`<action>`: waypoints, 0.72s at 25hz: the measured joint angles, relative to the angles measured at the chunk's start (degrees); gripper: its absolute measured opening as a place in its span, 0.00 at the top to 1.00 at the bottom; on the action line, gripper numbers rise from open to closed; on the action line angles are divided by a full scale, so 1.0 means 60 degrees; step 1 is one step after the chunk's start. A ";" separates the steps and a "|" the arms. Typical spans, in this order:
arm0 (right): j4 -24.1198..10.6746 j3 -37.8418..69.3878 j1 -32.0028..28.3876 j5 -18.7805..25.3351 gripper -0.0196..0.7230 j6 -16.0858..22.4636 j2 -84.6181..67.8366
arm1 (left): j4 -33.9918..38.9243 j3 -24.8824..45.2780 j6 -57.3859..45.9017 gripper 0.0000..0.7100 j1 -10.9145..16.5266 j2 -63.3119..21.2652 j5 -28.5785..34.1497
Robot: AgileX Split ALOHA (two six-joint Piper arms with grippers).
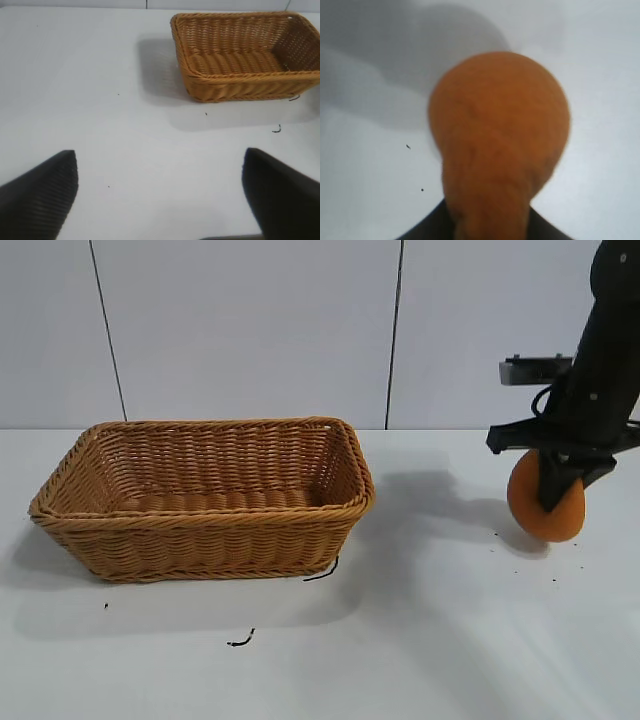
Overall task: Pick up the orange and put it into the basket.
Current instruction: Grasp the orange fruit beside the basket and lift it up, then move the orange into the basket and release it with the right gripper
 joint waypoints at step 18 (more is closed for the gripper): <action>-0.0214 -0.1445 0.4230 -0.0522 0.94 0.0314 0.0271 | 0.0000 0.0000 0.0000 0.10 0.0000 0.0000 -0.0002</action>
